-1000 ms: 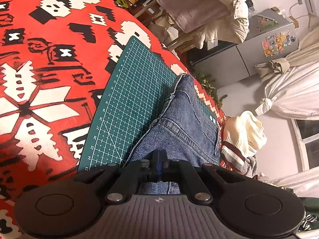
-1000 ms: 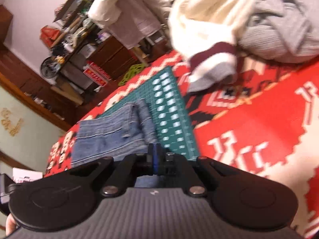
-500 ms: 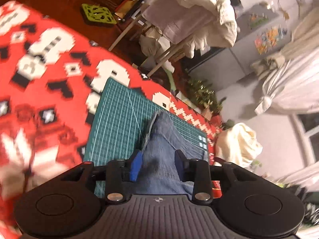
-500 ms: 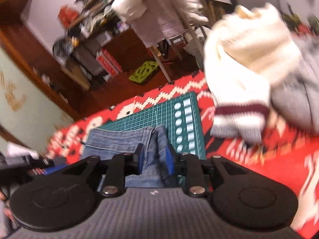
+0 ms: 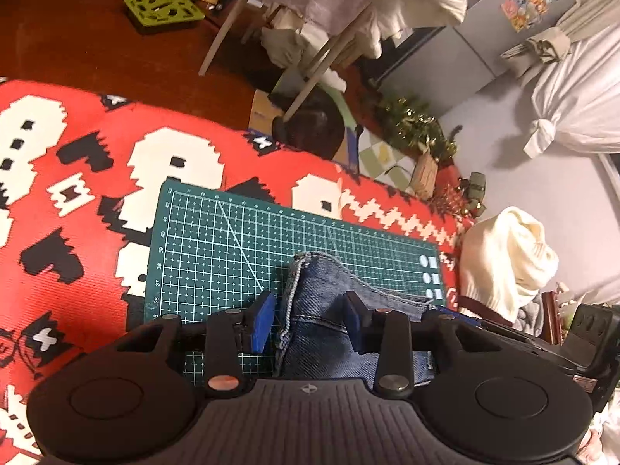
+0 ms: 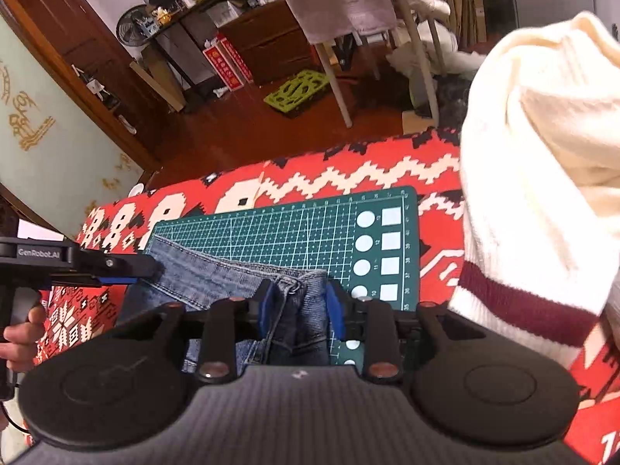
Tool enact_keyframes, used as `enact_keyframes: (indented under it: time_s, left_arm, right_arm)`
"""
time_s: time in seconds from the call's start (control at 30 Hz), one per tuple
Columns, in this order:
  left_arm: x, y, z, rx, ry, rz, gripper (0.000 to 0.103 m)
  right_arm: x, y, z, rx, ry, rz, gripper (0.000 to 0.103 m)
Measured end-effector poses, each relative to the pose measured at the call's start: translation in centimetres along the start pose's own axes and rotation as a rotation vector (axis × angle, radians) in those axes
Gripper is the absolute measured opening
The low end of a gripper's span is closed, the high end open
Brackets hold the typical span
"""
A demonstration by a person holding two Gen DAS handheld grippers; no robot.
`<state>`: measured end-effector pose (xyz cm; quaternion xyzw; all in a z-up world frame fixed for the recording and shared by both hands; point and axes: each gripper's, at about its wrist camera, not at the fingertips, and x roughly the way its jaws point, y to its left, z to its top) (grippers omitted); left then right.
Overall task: Fold clothes
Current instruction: 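Open both grippers and close them on the shorts' leg edge, then lift the leg edge with both grippers and fold it over the pocket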
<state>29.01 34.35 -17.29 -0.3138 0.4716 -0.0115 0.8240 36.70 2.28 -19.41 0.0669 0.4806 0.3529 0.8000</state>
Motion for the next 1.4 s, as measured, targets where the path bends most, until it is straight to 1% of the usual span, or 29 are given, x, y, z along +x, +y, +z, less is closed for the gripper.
enact_keyframes:
  time_s: [0.1, 0.13, 0.17, 0.2, 0.23, 0.3, 0.4, 0.47, 0.53, 0.63, 0.77, 0.93, 1.03, 1.1, 1.17, 1.23, 1.27, 1.33, 1.37, 1.4]
  left_arm:
    - [0.6, 0.1, 0.0, 0.008, 0.012, 0.009, 0.038]
    - [0.7, 0.2, 0.1, 0.006, 0.017, -0.006, 0.037]
    - [0.8, 0.4, 0.1, -0.007, 0.023, -0.019, 0.034]
    - [0.9, 0.4, 0.2, -0.017, 0.026, -0.025, 0.027]
    - [1.0, 0.5, 0.2, -0.022, 0.029, -0.036, 0.024]
    - [0.9, 0.3, 0.0, -0.005, 0.021, -0.03, 0.016]
    - [0.1, -0.6, -0.2, 0.024, 0.001, -0.038, 0.013]
    - [-1.0, -1.0, -0.3, 0.028, -0.009, -0.06, 0.012]
    - [-2.3, -1.4, -0.5, 0.028, -0.019, -0.087, 0.012]
    - [-4.9, -2.2, -1.3, 0.042, -0.031, -0.127, 0.012]
    - [-9.3, -4.0, -3.8, 0.093, -0.043, -0.177, 0.012]
    - [-14.3, -6.0, -8.7, 0.166, -0.031, -0.196, 0.012]
    - [-16.2, -6.4, -12.2, 0.196, -0.001, -0.178, 0.012]
    - [-16.5, -6.3, -14.1, 0.208, 0.026, -0.146, 0.012]
    - [-16.8, -6.3, -16.1, 0.22, 0.053, -0.114, 0.012]
    - [-17.1, -6.2, -18.1, 0.232, 0.08, -0.081, 0.015]
    - [-17.3, -6.1, -19.1, 0.238, 0.094, -0.065, 0.017]
    - [-17.4, -5.6, -20.4, 0.228, 0.122, -0.04, 0.02]
    - [-17.6, -5.3, -20.9, 0.221, 0.133, -0.03, 0.02]
    - [-17.9, -4.8, -21.1, 0.199, 0.126, -0.032, 0.02]
  right_arm:
    - [0.2, -0.3, 0.1, 0.021, 0.0, 0.015, 0.034]
    - [0.3, -0.4, 0.1, 0.028, -0.002, 0.017, 0.033]
    - [0.3, -0.5, 0.1, 0.035, -0.003, 0.018, 0.029]
    - [0.4, -0.6, 0.1, 0.04, -0.004, 0.018, 0.026]
    - [0.3, -0.5, 0.0, 0.037, -0.008, 0.015, 0.025]
    - [0.1, -0.2, -0.1, 0.037, -0.022, 0.015, 0.019]
    - [-0.8, 0.4, -0.1, 0.043, -0.041, 0.017, 0.017]
    - [-1.9, 1.0, -0.1, 0.04, -0.057, 0.021, 0.017]
    - [-3.4, 1.7, -0.2, 0.036, -0.08, 0.028, 0.016]
    - [-6.8, 3.0, -1.0, 0.019, -0.118, 0.044, 0.016]
    - [-12.2, 5.4, -3.1, -0.024, -0.158, 0.056, 0.016]
    - [-18.2, 8.9, -7.6, -0.109, -0.164, 0.05, 0.016]
    - [-21.0, 10.7, -10.8, -0.157, -0.145, 0.041, 0.016]
    - [-22.1, 11.7, -13.0, -0.188, -0.121, 0.024, 0.017]
    - [-22.7, 12.4, -15.0, -0.198, -0.084, 0.014, 0.017]
    - [-23.1, 12.8, -17.0, -0.206, -0.042, 0.0, 0.019]
    - [-23.2, 12.8, -17.8, -0.208, -0.027, -0.007, 0.022]
    - [-23.5, 12.9, -19.2, -0.202, -0.007, -0.02, 0.025]
    - [-23.8, 12.8, -19.7, -0.194, -0.007, -0.015, 0.025]
    - [-24.2, 12.7, -20.2, -0.186, -0.007, -0.008, 0.025]
